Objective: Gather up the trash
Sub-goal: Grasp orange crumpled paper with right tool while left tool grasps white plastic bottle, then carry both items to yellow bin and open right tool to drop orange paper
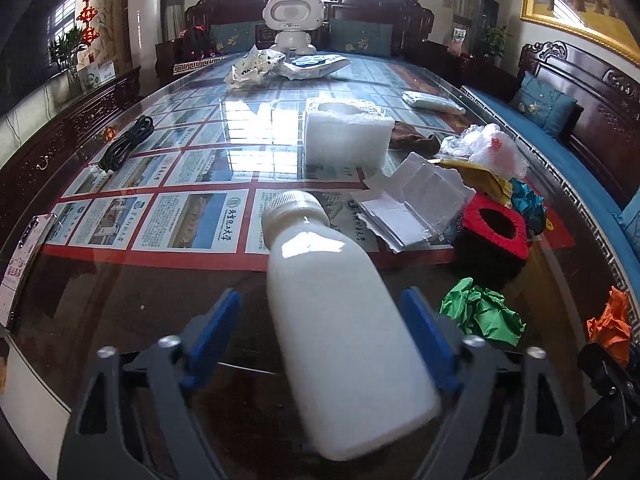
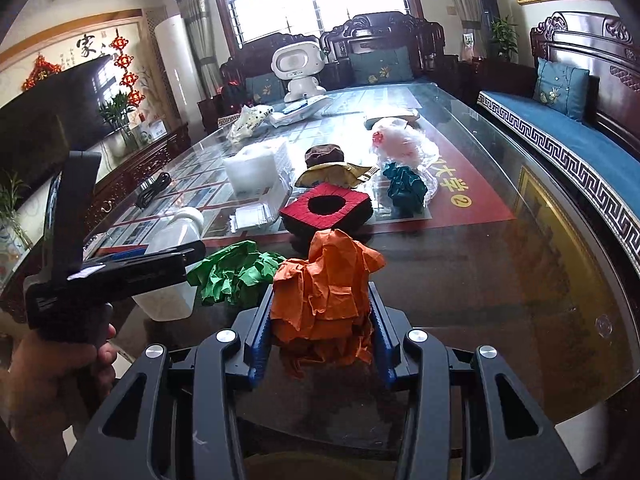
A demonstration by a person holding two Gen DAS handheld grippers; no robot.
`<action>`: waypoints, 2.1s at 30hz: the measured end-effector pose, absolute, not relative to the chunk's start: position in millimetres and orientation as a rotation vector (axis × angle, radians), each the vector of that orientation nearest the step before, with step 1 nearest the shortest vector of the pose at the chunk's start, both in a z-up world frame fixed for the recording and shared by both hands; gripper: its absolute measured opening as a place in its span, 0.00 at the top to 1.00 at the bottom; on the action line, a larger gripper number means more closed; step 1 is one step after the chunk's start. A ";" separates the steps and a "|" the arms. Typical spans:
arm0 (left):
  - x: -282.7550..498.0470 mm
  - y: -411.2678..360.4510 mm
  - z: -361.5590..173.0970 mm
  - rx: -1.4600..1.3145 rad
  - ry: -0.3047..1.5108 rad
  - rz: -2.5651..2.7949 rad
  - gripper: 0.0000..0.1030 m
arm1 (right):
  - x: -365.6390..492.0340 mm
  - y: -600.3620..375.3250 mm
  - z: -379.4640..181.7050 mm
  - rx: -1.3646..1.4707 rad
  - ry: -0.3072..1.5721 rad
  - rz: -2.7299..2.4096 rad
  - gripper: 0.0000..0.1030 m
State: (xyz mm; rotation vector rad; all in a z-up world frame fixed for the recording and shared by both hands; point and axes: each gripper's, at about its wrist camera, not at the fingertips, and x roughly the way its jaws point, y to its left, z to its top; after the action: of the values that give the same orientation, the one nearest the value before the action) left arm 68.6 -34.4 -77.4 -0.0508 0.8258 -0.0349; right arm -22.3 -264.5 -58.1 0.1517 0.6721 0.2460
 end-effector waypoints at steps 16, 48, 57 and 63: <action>36.0 0.6 -71.8 -0.095 0.787 -0.185 0.50 | -33.0 -247.2 -51.8 0.140 0.657 0.292 0.60; -186.8 -19.0 -86.5 0.095 0.767 -0.735 0.49 | -216.0 -228.7 -88.4 0.075 0.795 0.389 0.60; -214.8 -23.3 -100.0 0.139 0.785 -0.775 0.49 | -240.8 -227.7 -93.6 0.051 0.757 0.334 0.35; -219.4 -36.9 -102.8 0.171 0.793 -0.807 0.49 | -246.3 -241.1 -83.5 0.075 0.721 0.301 0.35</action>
State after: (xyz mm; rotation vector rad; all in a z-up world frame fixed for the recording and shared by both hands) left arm -219.4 -36.9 -102.8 0.1714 0.7932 -0.8070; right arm -246.3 -241.1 -83.5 0.0747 0.7208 0.3012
